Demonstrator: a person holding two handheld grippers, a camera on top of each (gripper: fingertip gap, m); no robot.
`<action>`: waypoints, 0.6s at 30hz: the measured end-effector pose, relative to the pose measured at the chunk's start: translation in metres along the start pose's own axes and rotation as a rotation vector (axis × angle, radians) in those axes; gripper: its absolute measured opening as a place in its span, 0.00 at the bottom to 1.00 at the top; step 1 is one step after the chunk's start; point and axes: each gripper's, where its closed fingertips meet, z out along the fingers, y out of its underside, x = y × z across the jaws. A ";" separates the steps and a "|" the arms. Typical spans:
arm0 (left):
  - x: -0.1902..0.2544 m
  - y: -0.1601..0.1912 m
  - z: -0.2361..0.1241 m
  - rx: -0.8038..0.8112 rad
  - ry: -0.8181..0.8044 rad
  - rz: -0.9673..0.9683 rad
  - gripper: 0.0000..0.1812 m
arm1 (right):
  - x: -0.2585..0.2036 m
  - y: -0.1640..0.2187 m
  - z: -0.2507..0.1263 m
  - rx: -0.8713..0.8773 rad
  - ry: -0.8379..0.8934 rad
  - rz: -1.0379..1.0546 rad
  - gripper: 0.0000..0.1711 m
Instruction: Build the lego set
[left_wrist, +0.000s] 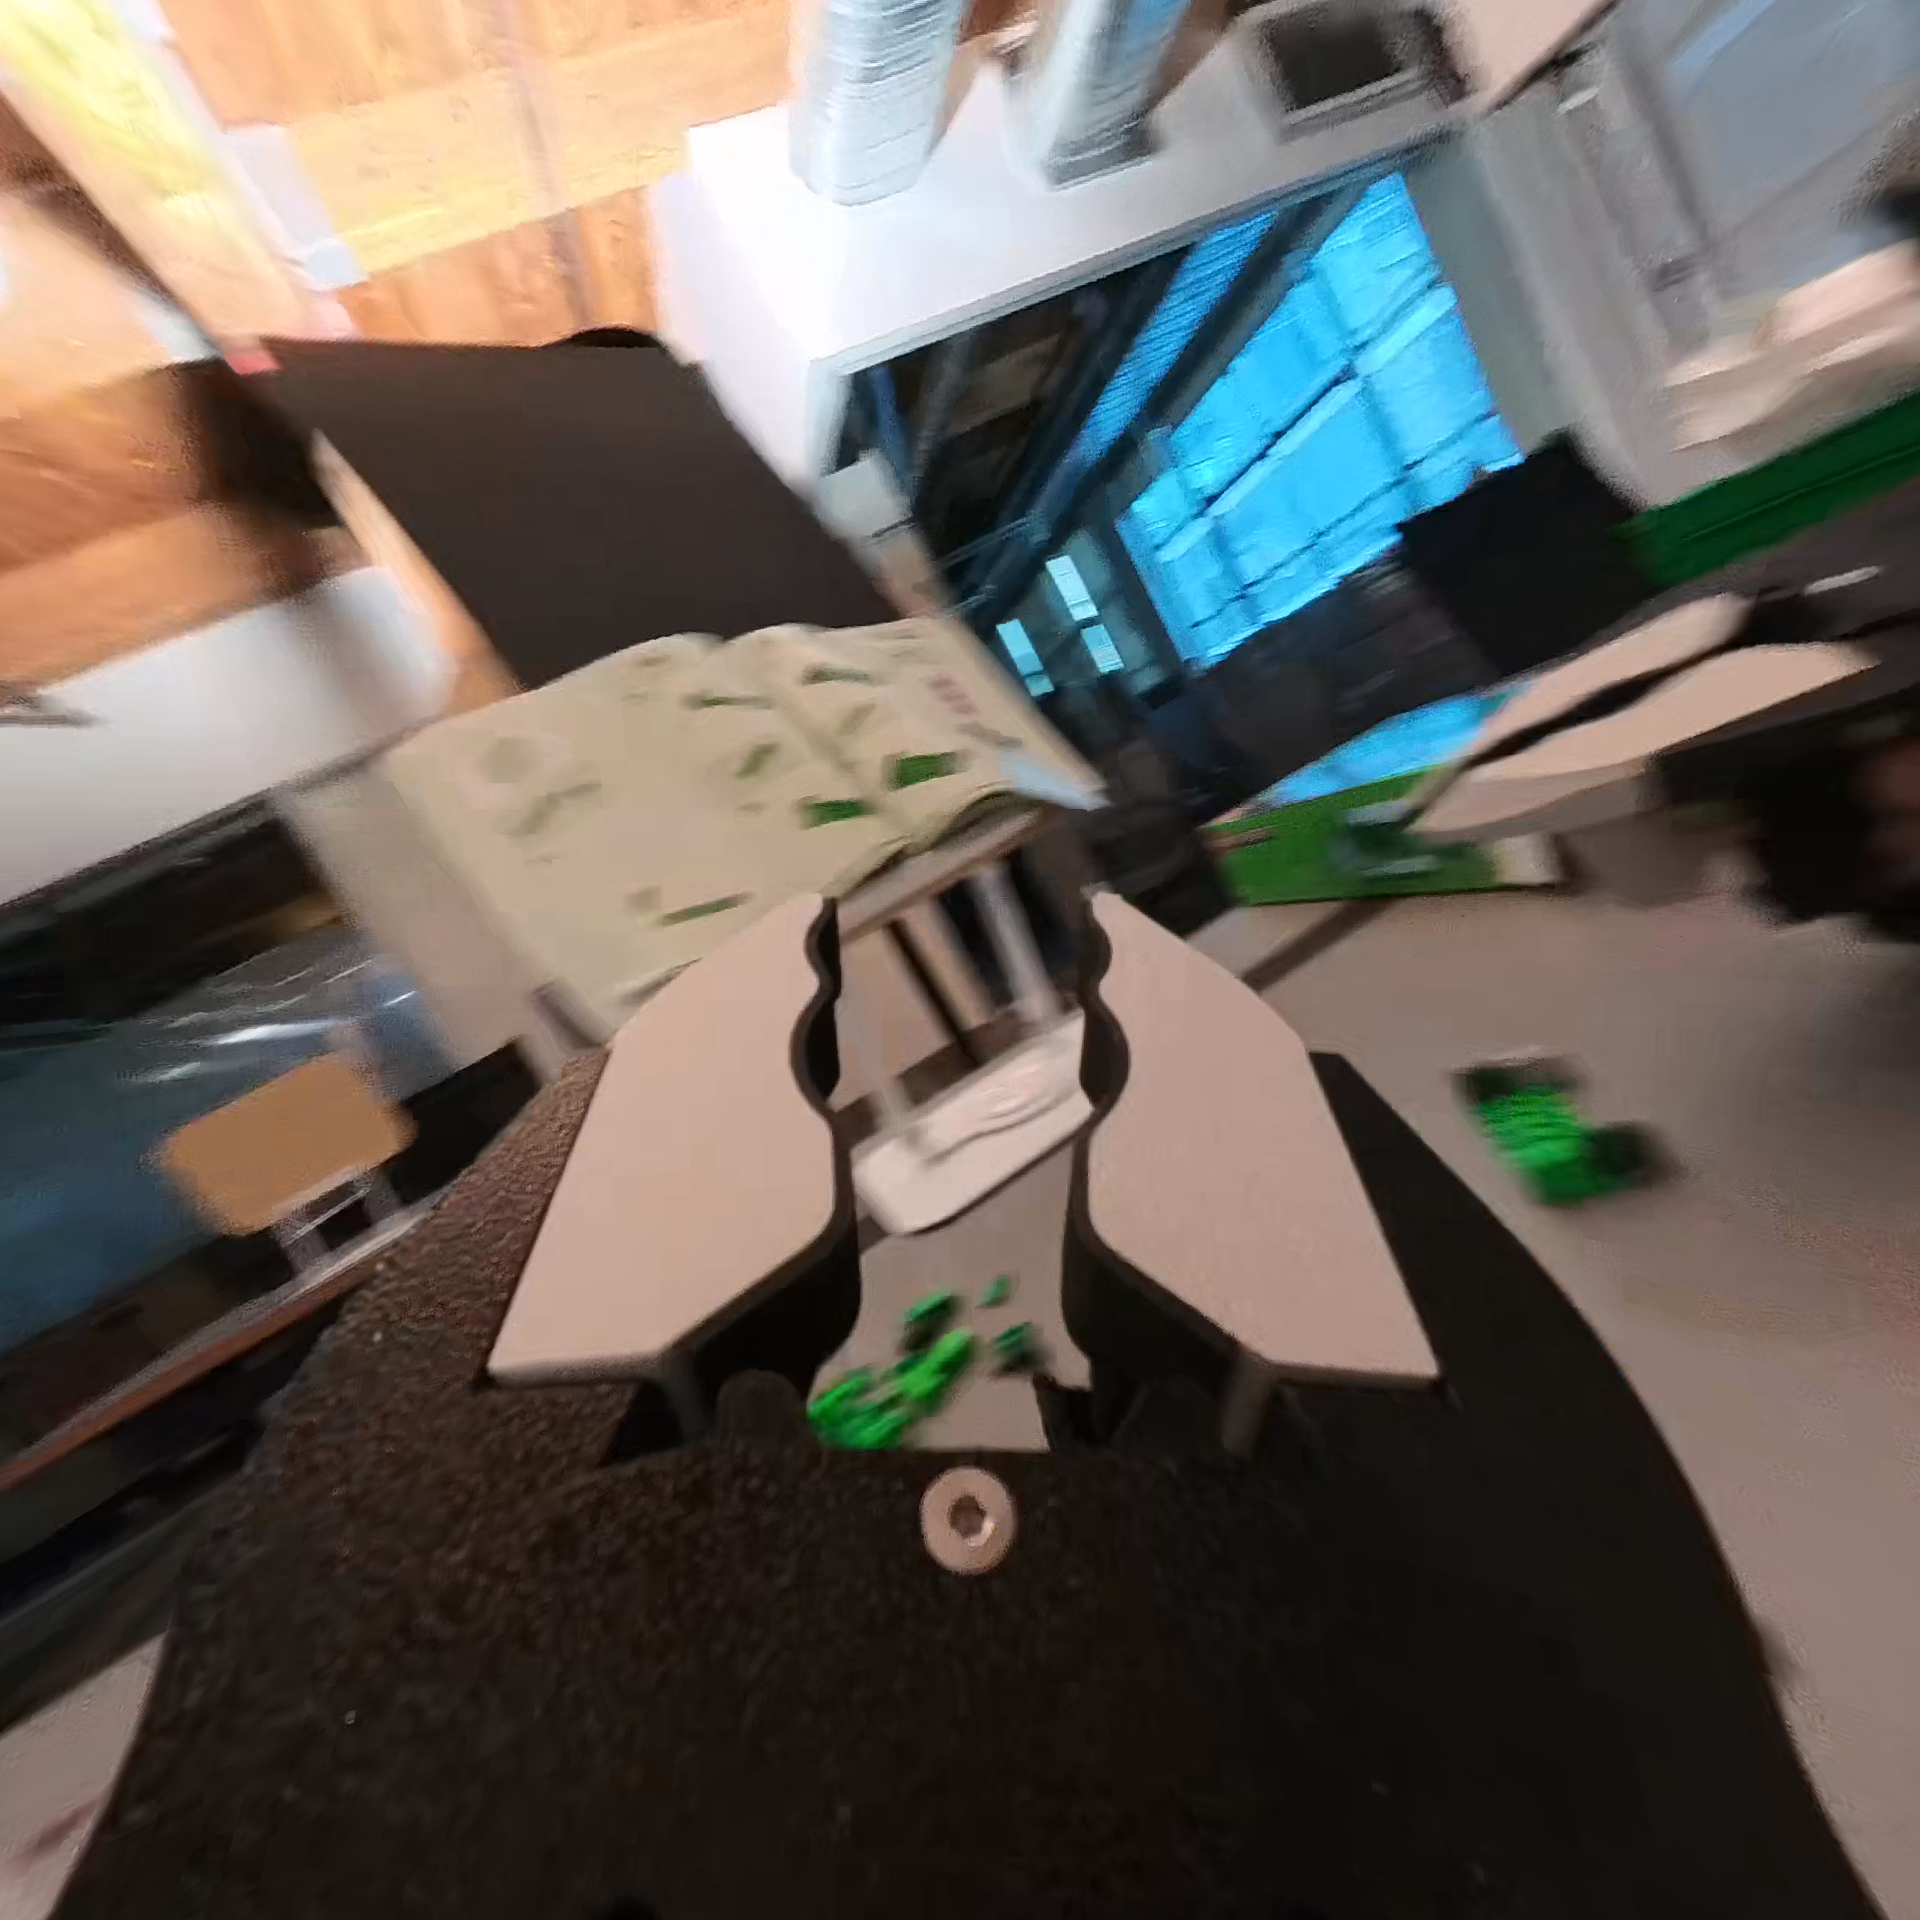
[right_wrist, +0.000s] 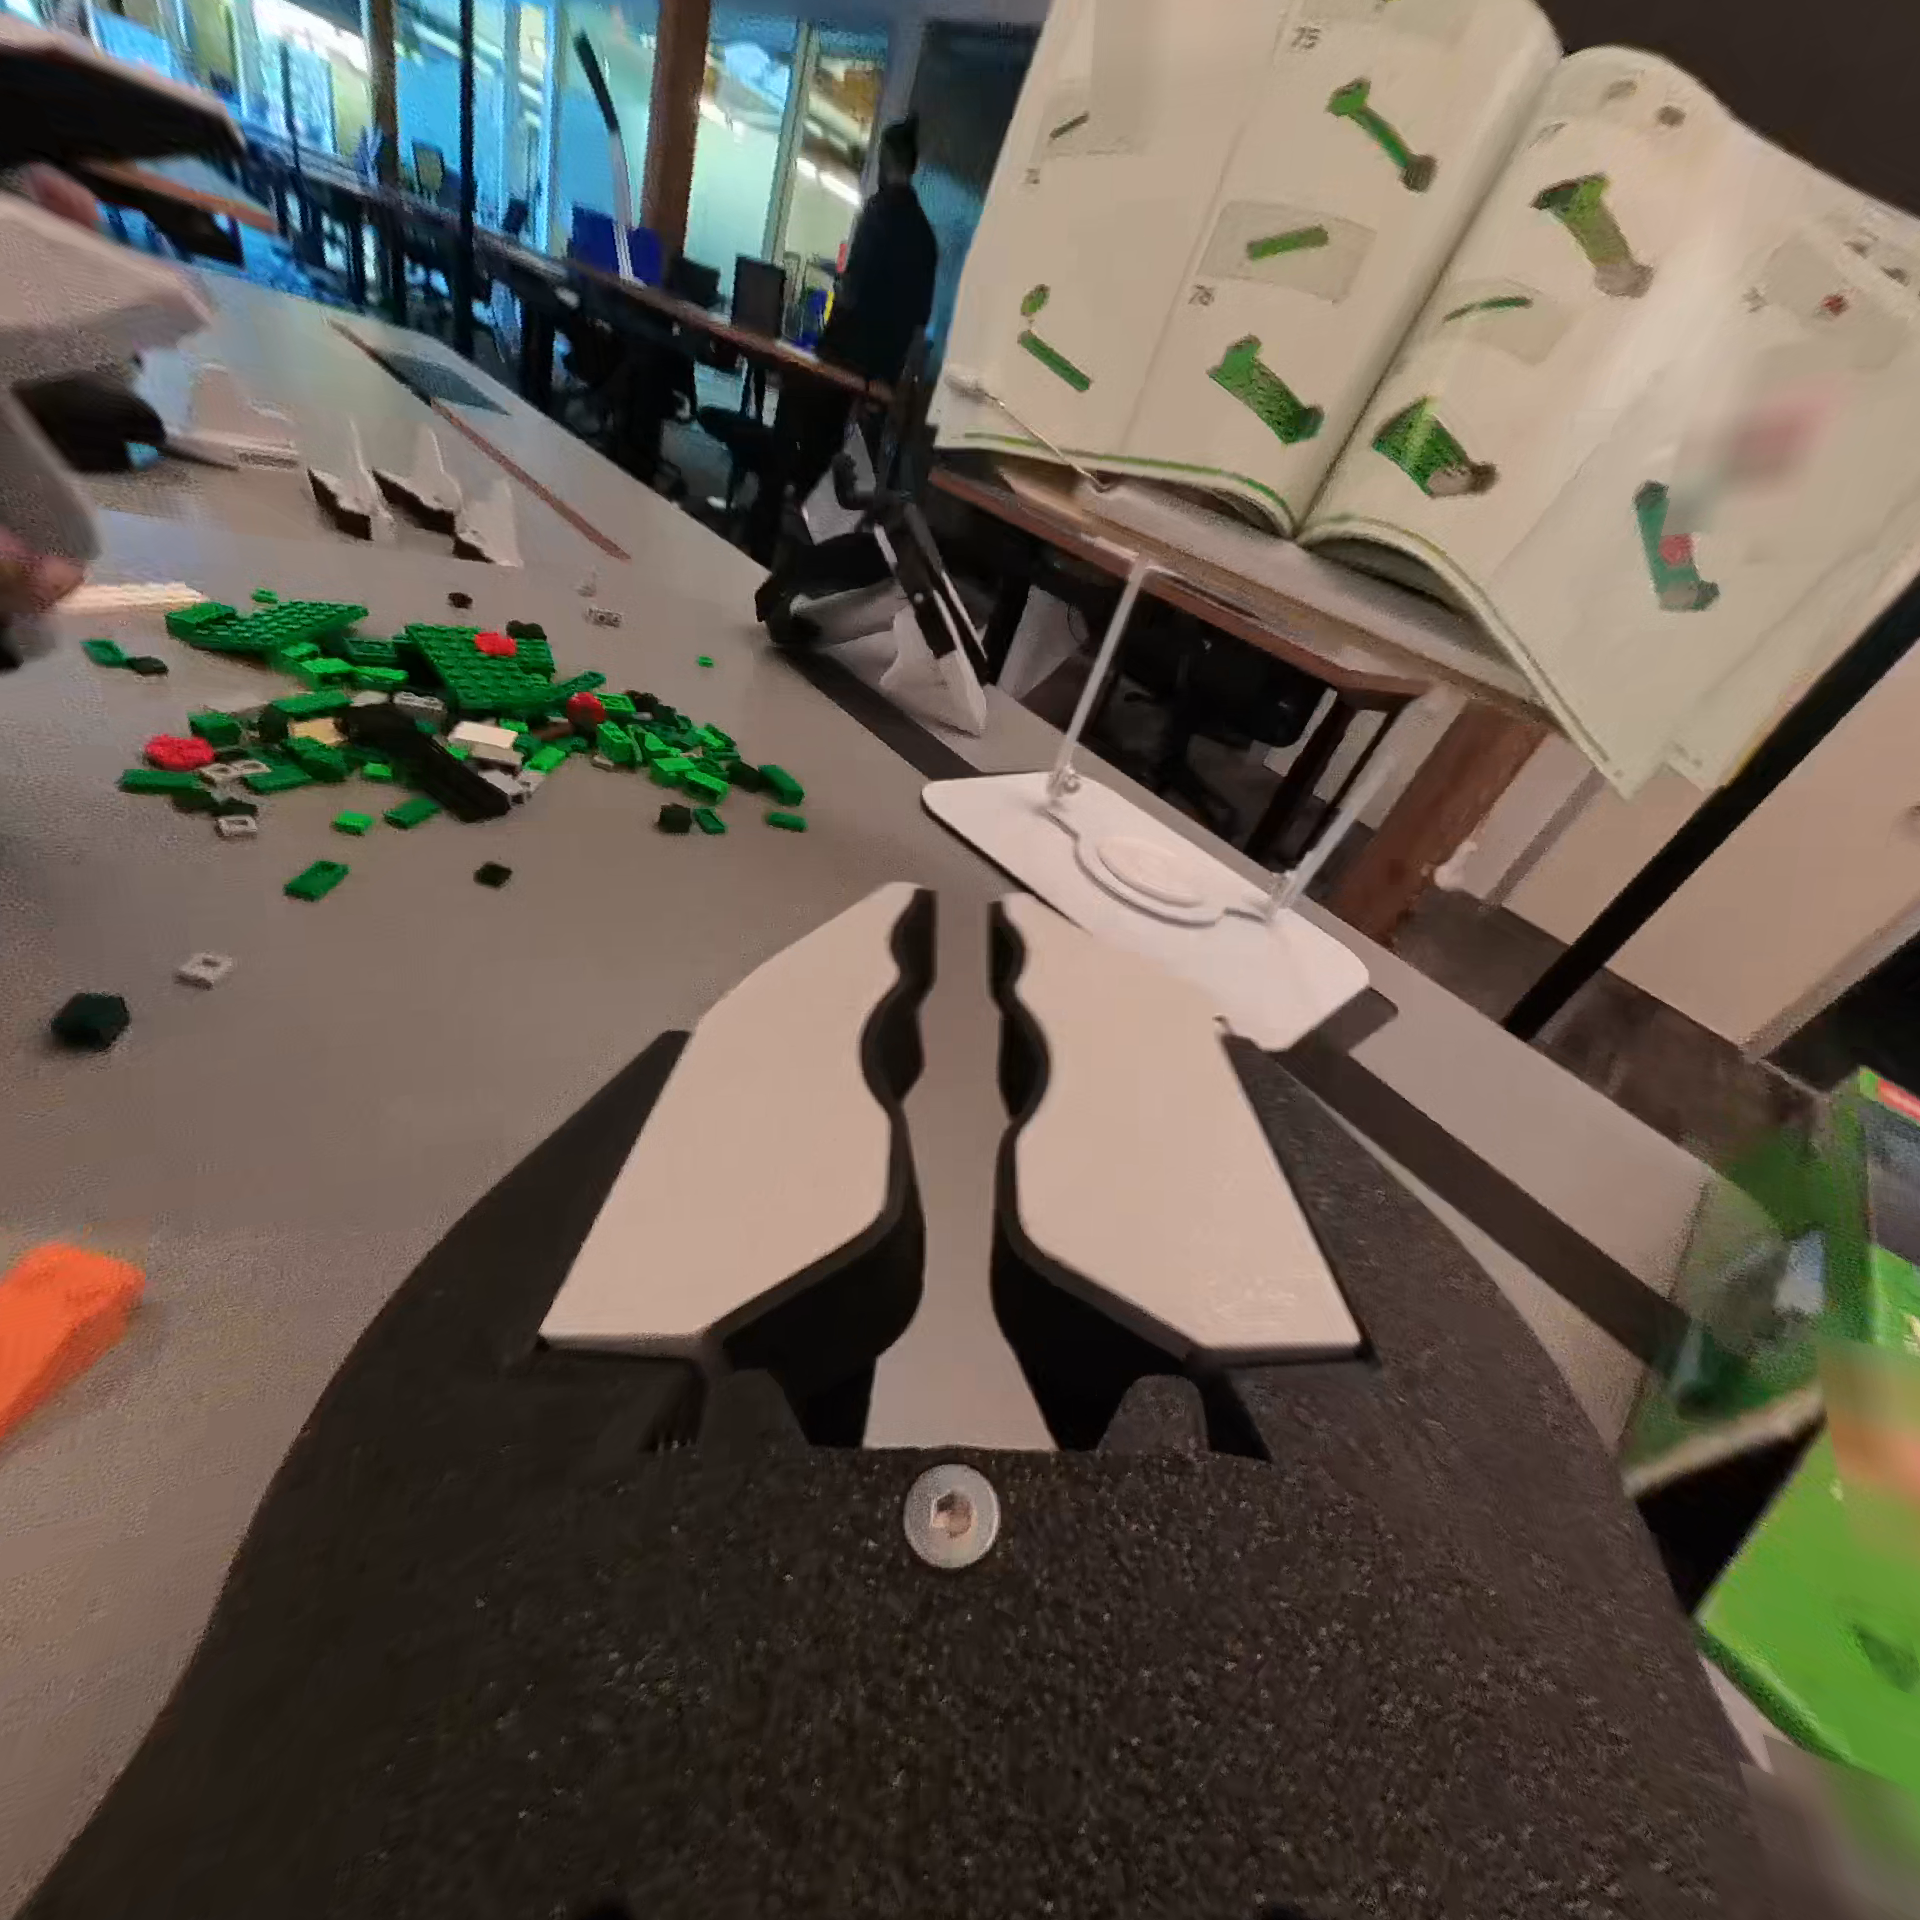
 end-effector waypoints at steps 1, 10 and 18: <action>-0.030 0.005 -0.008 -0.020 -0.084 0.003 0.24 | -0.010 -0.009 0.007 -0.002 -0.030 0.001 0.01; -0.191 0.050 -0.076 -0.153 -0.521 0.118 0.23 | -0.139 -0.050 0.190 -0.570 -0.541 0.278 0.10; -0.192 0.058 -0.073 -0.162 -0.512 0.079 0.22 | -0.172 0.010 0.250 -1.182 -0.501 0.199 0.13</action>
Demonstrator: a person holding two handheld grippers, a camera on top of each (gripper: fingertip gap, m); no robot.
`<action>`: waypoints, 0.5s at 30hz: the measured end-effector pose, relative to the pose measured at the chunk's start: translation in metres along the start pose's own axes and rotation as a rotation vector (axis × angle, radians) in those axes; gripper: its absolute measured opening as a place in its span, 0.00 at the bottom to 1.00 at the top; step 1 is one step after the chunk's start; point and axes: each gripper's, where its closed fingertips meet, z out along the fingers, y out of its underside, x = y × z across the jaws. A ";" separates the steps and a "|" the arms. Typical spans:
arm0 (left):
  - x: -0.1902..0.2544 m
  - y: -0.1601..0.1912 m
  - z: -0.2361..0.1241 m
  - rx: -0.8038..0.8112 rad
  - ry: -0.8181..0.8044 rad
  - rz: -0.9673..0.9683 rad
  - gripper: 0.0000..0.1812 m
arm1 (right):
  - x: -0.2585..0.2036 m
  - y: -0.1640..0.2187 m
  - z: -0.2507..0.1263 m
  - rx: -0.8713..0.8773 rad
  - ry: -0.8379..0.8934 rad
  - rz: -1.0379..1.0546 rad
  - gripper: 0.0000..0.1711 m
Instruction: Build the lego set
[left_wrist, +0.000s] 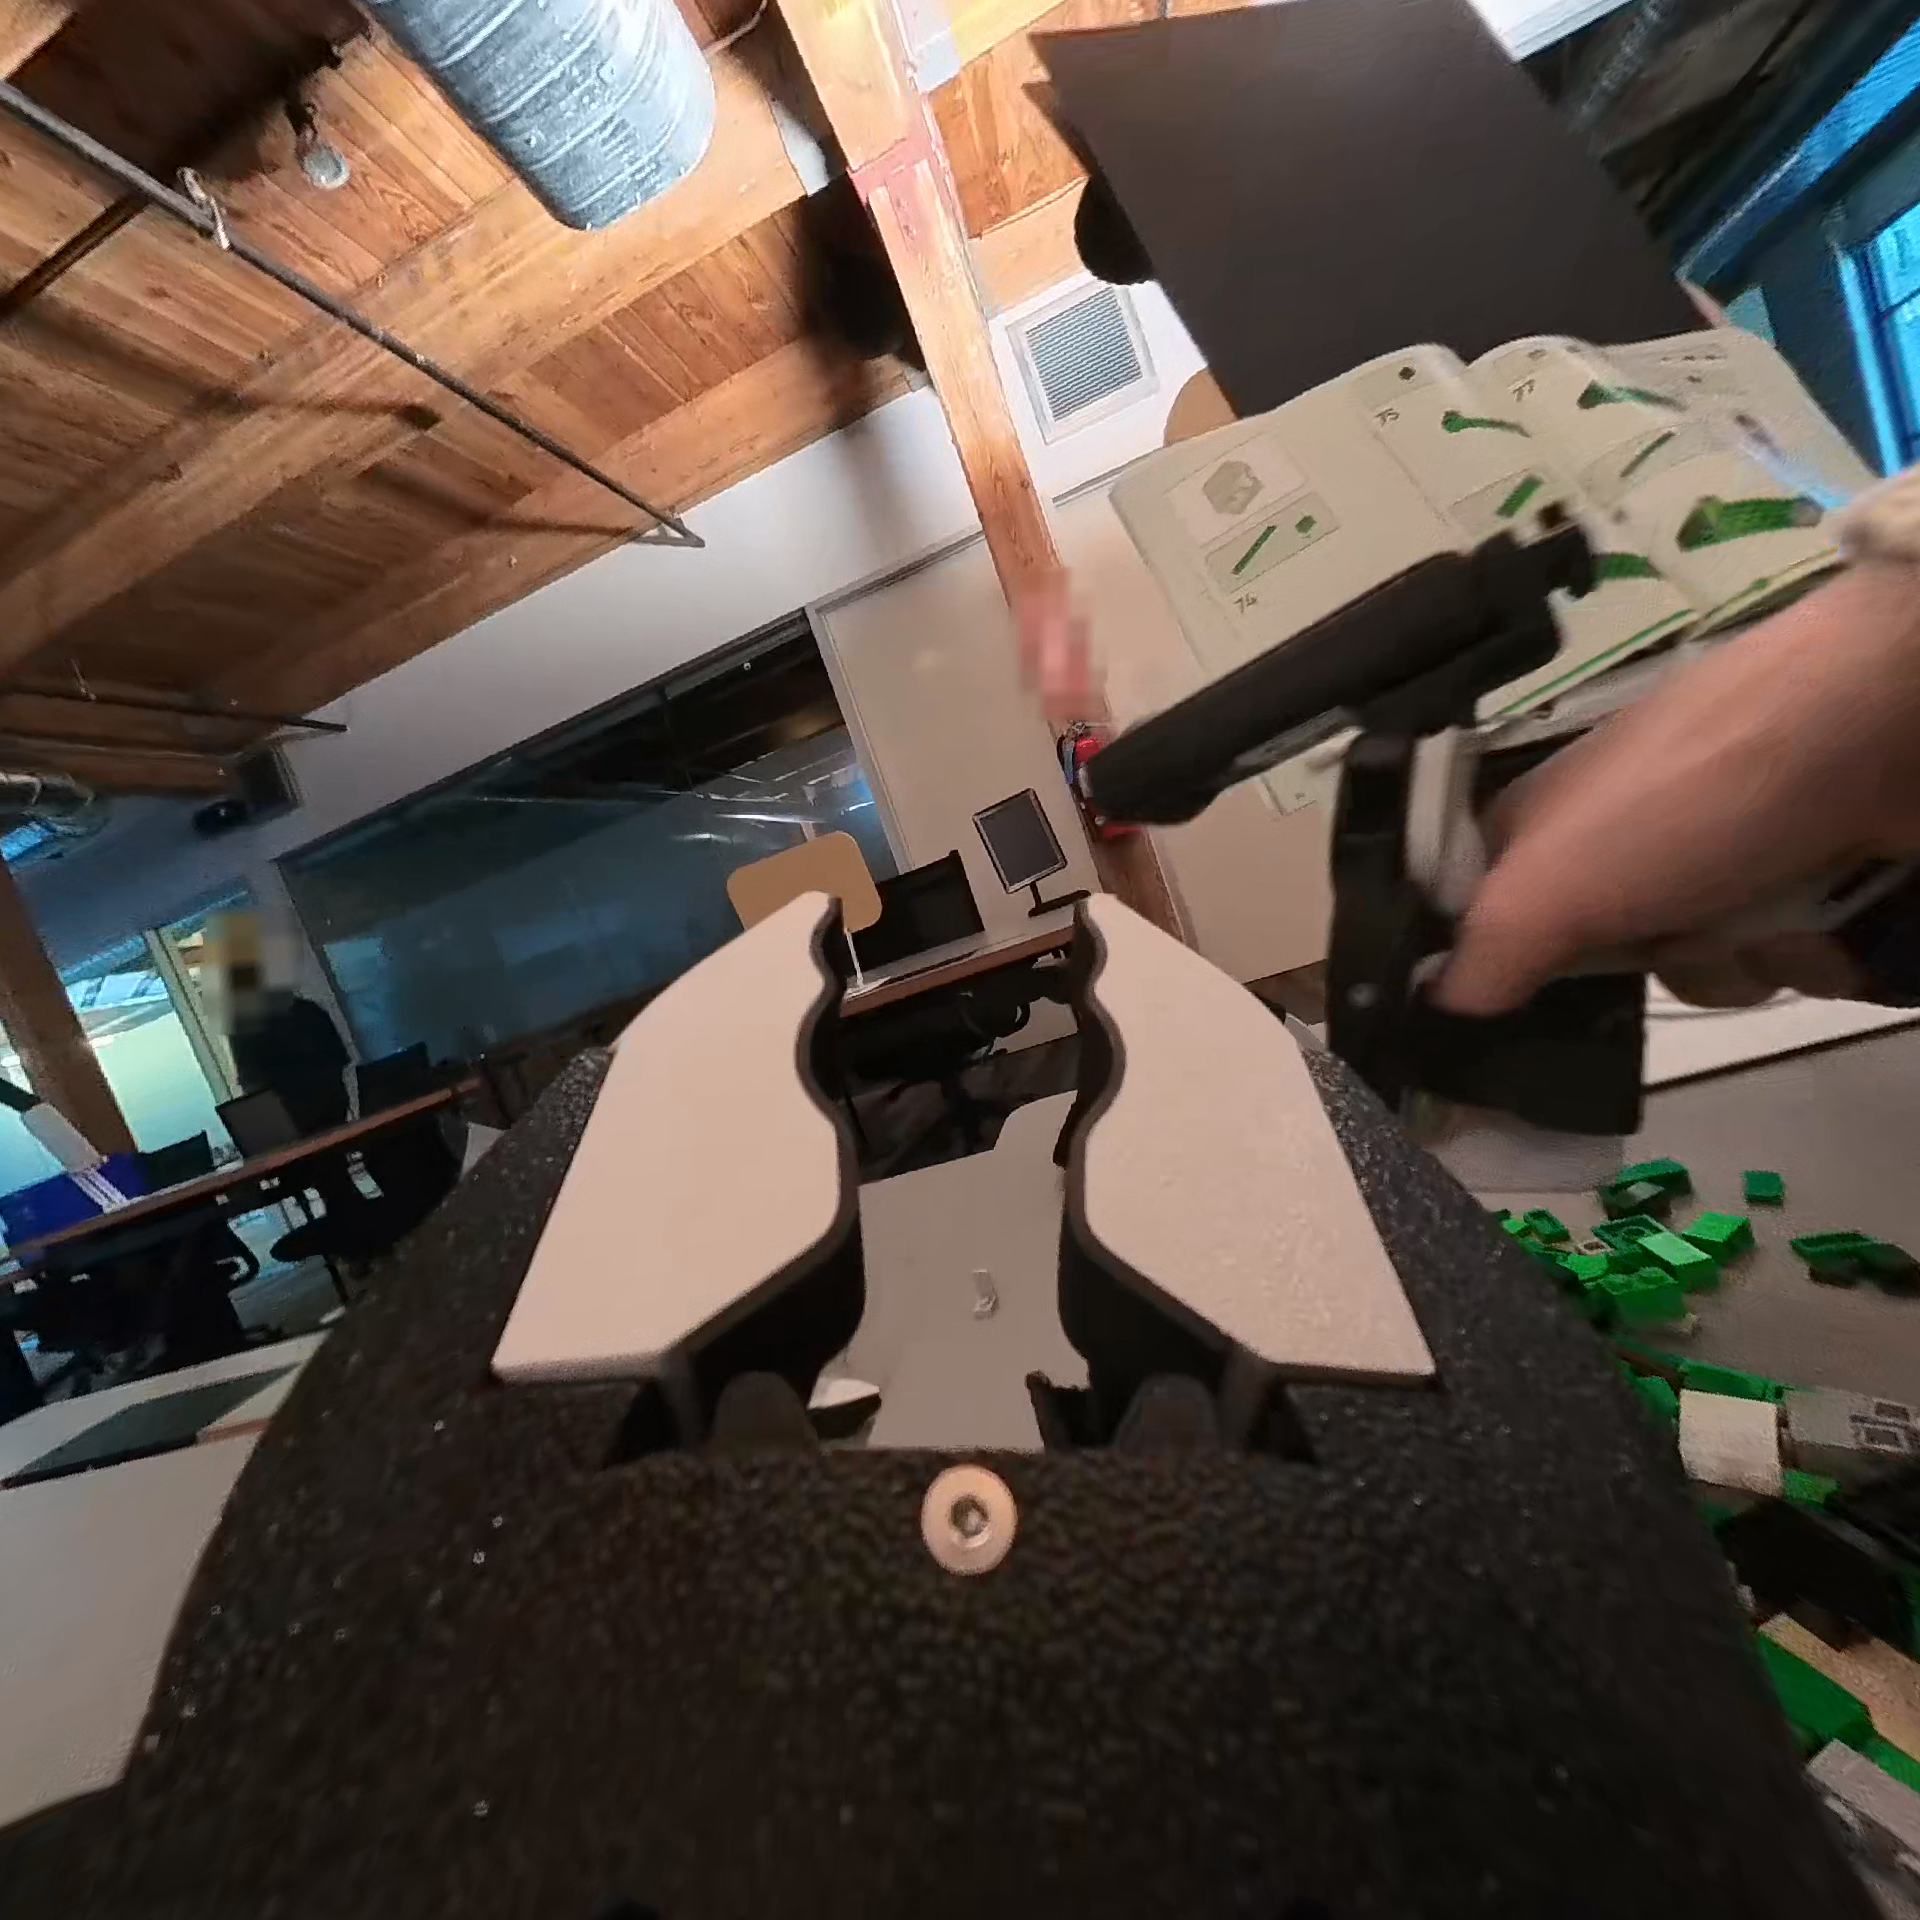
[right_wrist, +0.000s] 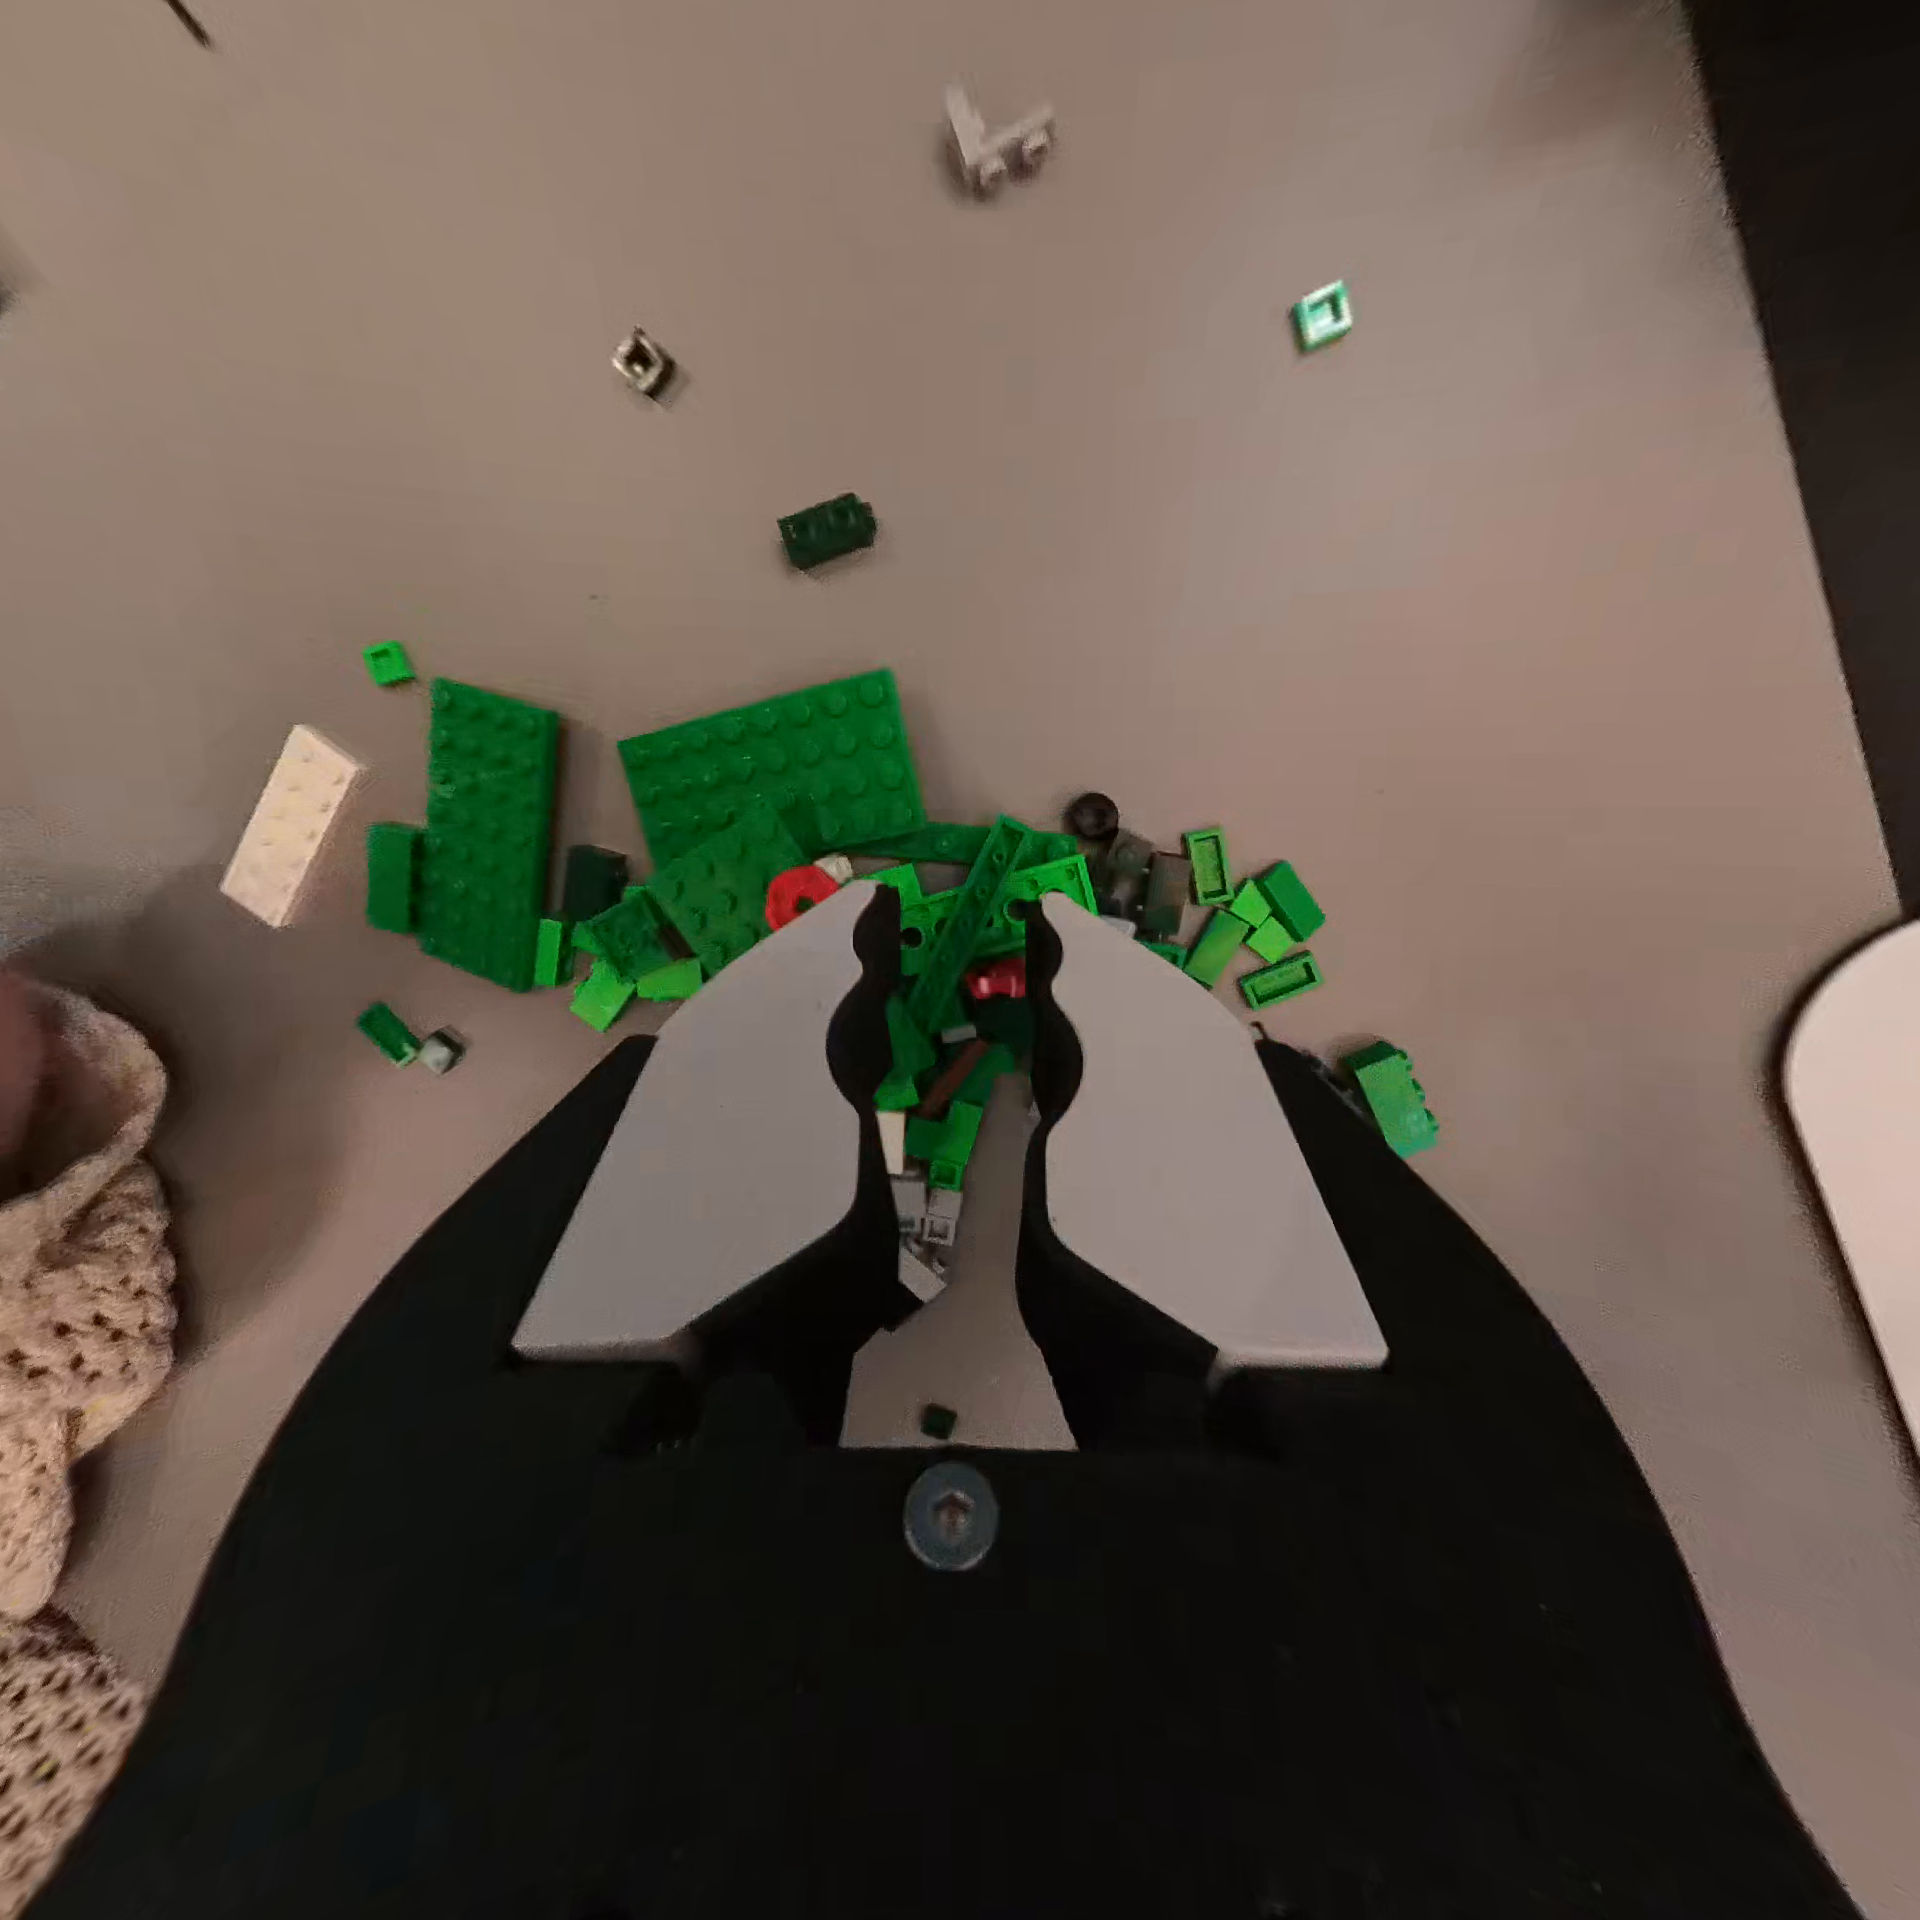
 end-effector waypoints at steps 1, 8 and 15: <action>0.002 -0.001 0.000 0.003 0.008 0.016 0.22 | 0.001 -0.001 0.003 -0.015 0.017 0.000 0.13; 0.007 0.002 0.002 -0.010 0.022 0.034 0.21 | 0.002 0.009 0.019 -0.106 0.060 -0.022 0.07; 0.005 0.006 0.003 -0.024 0.016 -0.006 0.20 | 0.008 0.005 0.014 -0.020 0.054 -0.034 0.00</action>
